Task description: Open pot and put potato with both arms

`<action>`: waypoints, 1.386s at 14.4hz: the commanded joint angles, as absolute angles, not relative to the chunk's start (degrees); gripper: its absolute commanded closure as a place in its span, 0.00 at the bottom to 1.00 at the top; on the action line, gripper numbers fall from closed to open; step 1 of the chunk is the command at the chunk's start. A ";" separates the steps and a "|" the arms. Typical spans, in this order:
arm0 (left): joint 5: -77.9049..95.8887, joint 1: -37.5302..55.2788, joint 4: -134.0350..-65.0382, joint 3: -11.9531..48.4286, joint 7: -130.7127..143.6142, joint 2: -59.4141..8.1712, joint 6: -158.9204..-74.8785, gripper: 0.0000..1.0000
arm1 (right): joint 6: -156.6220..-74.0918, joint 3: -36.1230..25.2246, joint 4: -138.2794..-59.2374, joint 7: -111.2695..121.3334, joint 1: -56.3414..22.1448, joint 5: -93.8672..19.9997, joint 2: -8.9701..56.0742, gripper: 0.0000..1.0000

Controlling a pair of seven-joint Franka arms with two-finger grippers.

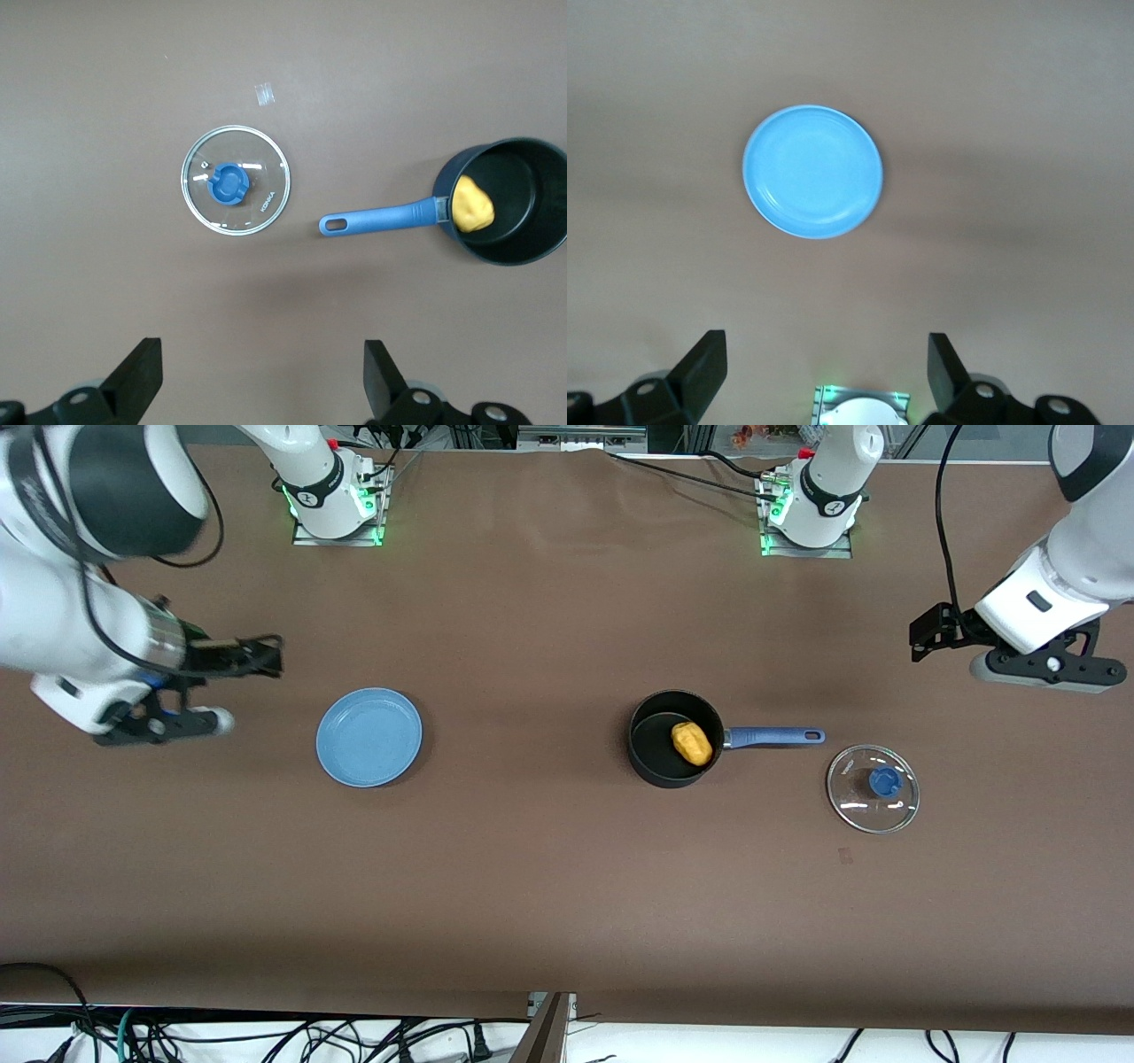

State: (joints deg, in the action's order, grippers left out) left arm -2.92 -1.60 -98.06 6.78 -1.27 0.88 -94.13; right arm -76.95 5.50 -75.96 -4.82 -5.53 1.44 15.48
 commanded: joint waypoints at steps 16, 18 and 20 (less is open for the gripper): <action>-1.67 -2.55 -90.27 5.98 -2.20 -2.02 -94.22 0.00 | -78.66 -0.70 -87.10 0.79 -5.89 2.28 0.44 0.00; -1.67 -2.64 -88.86 5.98 -2.02 -2.81 -93.96 0.00 | -78.58 -0.79 -86.23 0.88 -5.45 2.20 1.75 0.00; -1.67 -2.72 -88.77 5.98 -2.11 -2.90 -93.96 0.00 | -78.23 -0.79 -84.12 0.97 -5.27 2.20 3.16 0.00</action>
State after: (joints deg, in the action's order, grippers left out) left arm -2.92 -2.59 -91.00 6.07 -1.15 -1.64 -94.60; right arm -78.25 -0.59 -85.73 -0.01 -5.34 1.54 2.10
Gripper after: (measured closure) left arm 0.000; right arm 0.000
